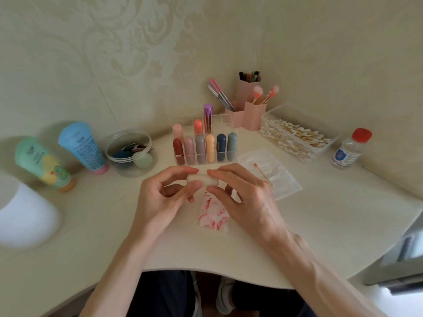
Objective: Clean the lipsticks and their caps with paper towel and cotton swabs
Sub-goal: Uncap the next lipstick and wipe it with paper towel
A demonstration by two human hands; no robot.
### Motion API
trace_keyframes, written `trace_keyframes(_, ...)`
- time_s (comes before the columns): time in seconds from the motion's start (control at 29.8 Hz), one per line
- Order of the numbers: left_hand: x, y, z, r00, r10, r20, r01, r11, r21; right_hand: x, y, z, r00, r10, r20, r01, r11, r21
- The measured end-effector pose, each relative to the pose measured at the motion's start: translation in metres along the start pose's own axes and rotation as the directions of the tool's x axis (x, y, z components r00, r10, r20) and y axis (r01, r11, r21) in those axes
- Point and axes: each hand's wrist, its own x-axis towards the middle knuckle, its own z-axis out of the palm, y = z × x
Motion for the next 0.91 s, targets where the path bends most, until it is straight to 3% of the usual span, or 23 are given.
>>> trace_keyframes(0.3, 0.005, 0.005, 0.002, 0.995, 0.096, 0.029, -0.096, 0.995, -0.017, -0.001, -0.002, 0.000, 0.996, 0.089, 0.024, -0.090, 0.995, 0.050)
trace_keyframes(0.5, 0.039, 0.031, -0.006, 0.983, 0.160, -0.090, -0.162, 0.987, -0.017, 0.004, -0.002, -0.001, 0.987, 0.156, -0.044, -0.154, 0.987, 0.047)
trace_keyframes(0.67, 0.092, 0.047, -0.017, 0.913, 0.350, -0.210, -0.265, 0.900, 0.346, 0.003, 0.002, -0.001, 0.983, 0.163, -0.085, -0.166, 0.986, -0.026)
trace_keyframes(0.77, 0.117, 0.039, -0.019, 0.915, 0.369, -0.161, -0.240, 0.822, 0.517, 0.002, 0.002, -0.001, 0.983, 0.170, -0.075, -0.172, 0.984, -0.034)
trace_keyframes(0.91, 0.132, 0.027, -0.015, 0.941, 0.335, -0.050, -0.236, 0.754, 0.613, 0.002, 0.005, -0.003, 0.977, 0.198, -0.083, -0.201, 0.979, -0.031)
